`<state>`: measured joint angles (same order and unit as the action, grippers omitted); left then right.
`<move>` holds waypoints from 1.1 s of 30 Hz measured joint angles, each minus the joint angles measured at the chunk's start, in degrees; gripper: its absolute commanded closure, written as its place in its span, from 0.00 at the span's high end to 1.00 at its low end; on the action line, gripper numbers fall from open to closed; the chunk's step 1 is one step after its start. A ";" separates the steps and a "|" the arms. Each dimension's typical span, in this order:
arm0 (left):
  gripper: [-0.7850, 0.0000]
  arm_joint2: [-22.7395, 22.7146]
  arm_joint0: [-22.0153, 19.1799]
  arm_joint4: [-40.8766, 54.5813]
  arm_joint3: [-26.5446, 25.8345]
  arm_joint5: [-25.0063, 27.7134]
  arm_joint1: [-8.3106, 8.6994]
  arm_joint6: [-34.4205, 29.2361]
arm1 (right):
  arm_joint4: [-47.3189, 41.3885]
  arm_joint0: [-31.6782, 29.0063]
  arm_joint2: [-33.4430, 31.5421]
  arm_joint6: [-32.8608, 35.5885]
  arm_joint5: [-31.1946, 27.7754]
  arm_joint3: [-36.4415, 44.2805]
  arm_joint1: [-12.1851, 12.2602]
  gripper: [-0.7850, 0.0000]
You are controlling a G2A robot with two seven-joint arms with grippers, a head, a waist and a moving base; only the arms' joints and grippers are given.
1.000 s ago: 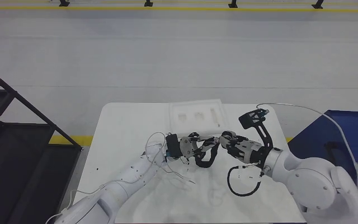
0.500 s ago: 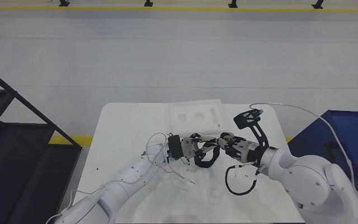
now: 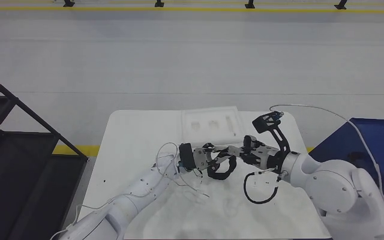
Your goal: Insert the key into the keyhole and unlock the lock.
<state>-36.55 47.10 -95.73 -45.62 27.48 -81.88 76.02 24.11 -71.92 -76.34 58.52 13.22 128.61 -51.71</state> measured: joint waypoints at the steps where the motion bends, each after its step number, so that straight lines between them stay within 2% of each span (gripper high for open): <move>1: 0.00 -0.08 -0.07 0.26 0.22 0.32 -0.04 0.06 | -0.82 0.26 -0.34 0.06 -0.71 -0.28 -0.01 1.00; 3: 0.00 -0.25 -0.26 0.61 0.53 0.73 -0.05 0.06 | -2.19 0.73 -0.75 0.86 -3.43 -0.80 0.05 1.00; 11: 0.00 -0.88 -1.22 2.04 -0.91 3.69 0.92 -2.91 | -0.74 2.50 -2.64 9.00 -25.48 -3.92 1.24 1.00; 14: 0.00 -0.84 -1.41 2.10 -2.30 5.83 1.58 -5.05 | 0.86 1.89 -3.45 9.45 -30.91 -3.20 1.61 1.00; 17: 0.00 -0.97 -1.16 4.28 -4.04 9.32 2.20 -8.53 | 2.47 0.44 -4.81 5.66 -36.66 -2.00 1.82 1.00; 22: 0.00 -2.49 -1.46 8.63 -7.05 15.34 3.43 -14.56 | 4.12 -0.71 -5.29 4.23 -38.29 -1.95 1.91 1.00; 29: 0.00 -4.94 -1.25 8.01 -9.21 19.01 4.89 -18.97 | 4.34 -0.96 -5.14 4.01 -38.05 -2.13 1.91 1.00; 33: 0.00 -5.37 -0.68 7.93 -10.35 20.65 5.28 -21.76 | 9.67 -0.86 -4.54 5.00 -38.16 -0.86 2.13 1.00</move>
<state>-41.93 46.42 -87.79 -55.97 48.13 -76.60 54.26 33.77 -72.78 -80.89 63.52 -24.94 127.75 -49.58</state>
